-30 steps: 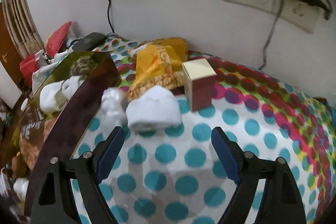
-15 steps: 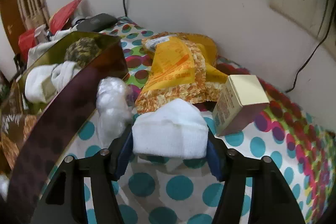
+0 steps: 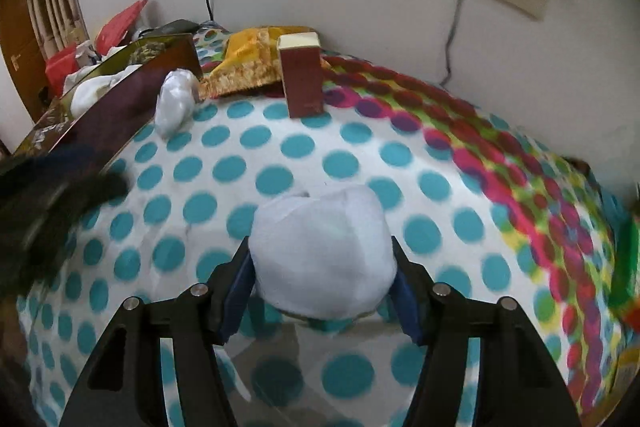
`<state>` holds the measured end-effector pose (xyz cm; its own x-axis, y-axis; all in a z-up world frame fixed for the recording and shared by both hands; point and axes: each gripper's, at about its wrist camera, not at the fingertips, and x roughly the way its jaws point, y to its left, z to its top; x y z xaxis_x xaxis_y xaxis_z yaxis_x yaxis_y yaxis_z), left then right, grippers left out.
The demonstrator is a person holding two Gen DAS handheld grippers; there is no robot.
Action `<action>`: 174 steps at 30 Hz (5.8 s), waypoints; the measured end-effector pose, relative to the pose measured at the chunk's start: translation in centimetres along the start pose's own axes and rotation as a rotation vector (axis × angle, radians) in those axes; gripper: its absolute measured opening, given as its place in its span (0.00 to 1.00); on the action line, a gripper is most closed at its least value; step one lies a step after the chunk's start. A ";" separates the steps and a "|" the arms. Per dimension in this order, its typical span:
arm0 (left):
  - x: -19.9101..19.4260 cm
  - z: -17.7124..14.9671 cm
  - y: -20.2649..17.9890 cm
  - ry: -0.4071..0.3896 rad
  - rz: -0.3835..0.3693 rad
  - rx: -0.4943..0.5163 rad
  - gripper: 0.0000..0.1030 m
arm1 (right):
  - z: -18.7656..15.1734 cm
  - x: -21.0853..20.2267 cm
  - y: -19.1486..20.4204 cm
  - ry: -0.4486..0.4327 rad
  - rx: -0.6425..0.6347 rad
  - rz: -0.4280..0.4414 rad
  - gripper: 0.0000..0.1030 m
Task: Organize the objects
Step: 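Grasp the white rolled towel beside the brown box with the right gripper, then grasp the second clear plastic bag with the left gripper while the right gripper holds the towel, then carry the clear bag into the gold tray and open the left gripper, then withdraw the left gripper from the tray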
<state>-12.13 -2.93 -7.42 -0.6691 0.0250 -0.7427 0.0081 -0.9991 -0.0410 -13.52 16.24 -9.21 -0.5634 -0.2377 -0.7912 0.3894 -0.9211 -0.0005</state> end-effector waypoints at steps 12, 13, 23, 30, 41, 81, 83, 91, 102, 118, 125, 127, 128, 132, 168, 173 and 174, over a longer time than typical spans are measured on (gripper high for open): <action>5.5 4.1 -1.4 0.028 0.116 0.050 0.68 | -0.5 -0.5 -0.9 -0.013 0.038 0.075 0.59; 5.6 3.9 -1.9 0.039 0.096 0.061 0.68 | -0.5 -0.5 -1.0 -0.015 0.045 0.081 0.59; 7.9 4.3 -0.9 0.078 0.223 -0.087 0.68 | -0.5 -0.4 -1.1 -0.013 0.044 0.086 0.62; 8.8 5.0 0.1 0.060 0.162 -0.161 0.66 | -0.5 -0.3 0.0 0.006 -0.011 0.048 0.70; 7.7 4.7 0.5 0.031 0.107 -0.128 0.29 | -1.1 -0.4 -0.2 -0.004 -0.003 0.024 0.54; -10.4 -0.5 5.1 -0.023 -0.070 0.058 0.30 | -1.8 0.5 -0.2 0.000 -0.004 -0.028 0.54; -10.5 0.5 6.8 -0.024 -0.055 0.032 0.30 | -1.8 0.5 -0.2 0.000 -0.004 -0.028 0.54; -8.0 4.2 11.3 0.049 -0.045 0.013 0.30 | -1.9 0.5 -0.2 0.001 -0.005 -0.029 0.55; -1.4 6.1 12.9 0.149 -0.006 0.030 0.30 | -1.9 0.5 -0.3 0.001 -0.004 -0.028 0.55; 2.2 6.4 12.7 0.207 0.047 0.091 0.32 | -1.8 0.6 -0.4 0.002 -0.004 -0.026 0.58; 2.7 6.3 12.6 0.215 0.059 0.095 0.32 | -1.8 0.6 -0.6 0.003 -0.002 -0.027 0.59; 2.7 6.3 12.5 0.217 0.059 0.092 0.33 | -1.8 0.5 -0.6 0.004 -0.001 -0.027 0.60; 2.8 6.3 12.6 0.221 0.055 0.089 0.33 | -1.8 0.5 -0.6 0.004 0.000 -0.028 0.60; 2.9 6.1 12.6 0.228 0.051 0.080 0.33 | -1.8 0.6 -0.6 0.004 0.001 -0.028 0.61; -8.7 -1.4 8.9 0.022 0.152 0.101 0.42 | -1.6 0.6 -0.6 0.009 0.010 -0.046 0.65; -12.1 -3.6 9.3 -0.054 0.161 0.063 0.42 | -1.7 0.7 -0.5 0.008 0.008 -0.049 0.65; -12.8 -4.2 9.4 -0.067 0.170 0.056 0.44 | -1.6 0.7 -0.6 0.008 0.009 -0.050 0.64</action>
<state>-0.37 -12.51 -1.13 -0.7099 -0.1445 -0.6893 0.0849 -0.9891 0.1199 -12.93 17.13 -10.74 -0.5758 -0.1892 -0.7954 0.3547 -0.9343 -0.0345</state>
